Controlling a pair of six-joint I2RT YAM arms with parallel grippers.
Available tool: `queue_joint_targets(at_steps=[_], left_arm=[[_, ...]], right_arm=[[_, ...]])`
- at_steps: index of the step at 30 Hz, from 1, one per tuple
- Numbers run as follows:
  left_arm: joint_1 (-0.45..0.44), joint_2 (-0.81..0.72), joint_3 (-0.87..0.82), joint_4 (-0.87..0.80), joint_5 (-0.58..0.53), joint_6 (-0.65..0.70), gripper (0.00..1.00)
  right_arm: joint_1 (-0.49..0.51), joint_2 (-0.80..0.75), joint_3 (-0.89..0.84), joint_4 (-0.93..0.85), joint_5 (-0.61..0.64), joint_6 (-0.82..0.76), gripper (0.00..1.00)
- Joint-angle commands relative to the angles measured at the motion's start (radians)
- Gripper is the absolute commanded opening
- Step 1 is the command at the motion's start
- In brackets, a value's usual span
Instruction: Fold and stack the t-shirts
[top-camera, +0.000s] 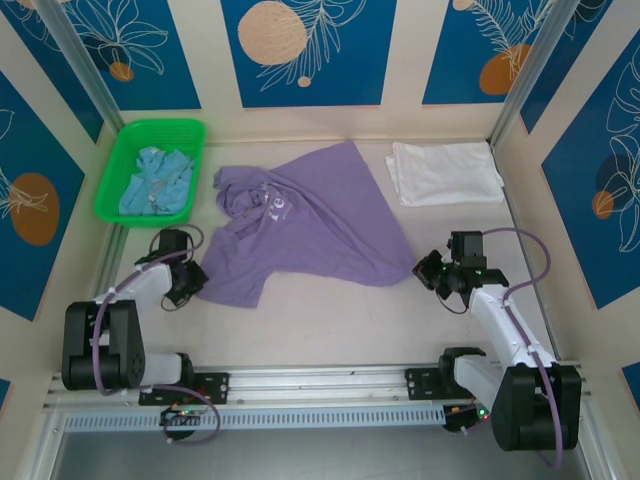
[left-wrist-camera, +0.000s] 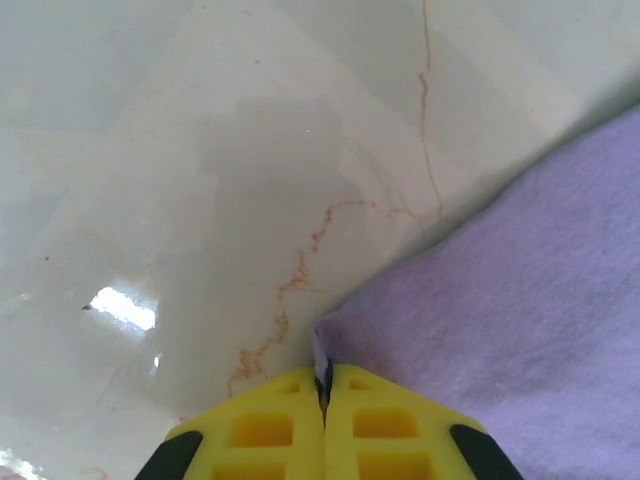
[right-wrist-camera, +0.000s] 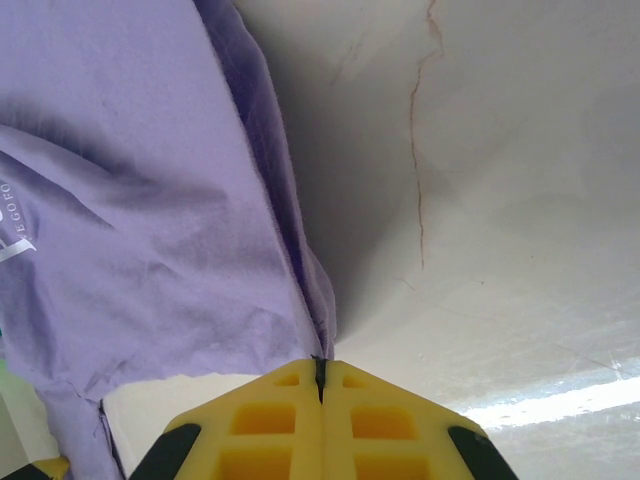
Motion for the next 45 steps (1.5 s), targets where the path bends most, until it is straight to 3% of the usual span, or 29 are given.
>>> queue_joint_targets(at_steps=[1, 10, 21, 26, 29, 32, 35, 38, 41, 45], left_arm=[[-0.061, -0.002, 0.009, 0.109, 0.090, -0.005, 0.00], [-0.263, -0.380, 0.216, -0.194, -0.016, 0.008, 0.00], [-0.291, -0.790, 0.199, -0.559, 0.071, -0.020, 0.00], [-0.290, -0.857, 0.248, -0.645, 0.072, -0.020, 0.00], [-0.290, -0.784, 0.257, -0.587, 0.083, -0.025, 0.00], [-0.289, -0.608, 0.266, -0.454, 0.118, -0.044, 0.00], [-0.282, -0.351, 0.339, -0.301, 0.123, -0.064, 0.00], [-0.228, -0.037, 0.571, -0.241, 0.154, -0.067, 0.00], [-0.211, 0.241, 1.045, -0.313, 0.196, 0.003, 0.00], [-0.259, 0.517, 1.982, -0.534, 0.111, 0.165, 0.00]], right_arm=[[0.006, -0.003, 0.055, -0.051, 0.000, -0.039, 0.00], [0.008, -0.046, 0.174, -0.171, 0.006, -0.073, 0.00], [0.129, -0.268, 0.066, -0.333, -0.046, 0.020, 0.00], [0.225, -0.414, 0.074, -0.401, 0.058, 0.087, 0.00], [0.235, -0.387, 0.066, -0.341, 0.108, 0.113, 0.00], [0.234, -0.265, 0.079, -0.220, 0.155, 0.118, 0.00], [0.212, -0.031, 0.170, -0.074, 0.207, 0.108, 0.00], [0.159, 0.280, 0.401, 0.001, 0.172, 0.084, 0.00], [0.126, 0.545, 0.804, -0.081, 0.143, 0.047, 0.00], [0.154, 0.664, 1.338, -0.204, 0.214, -0.044, 0.00]])
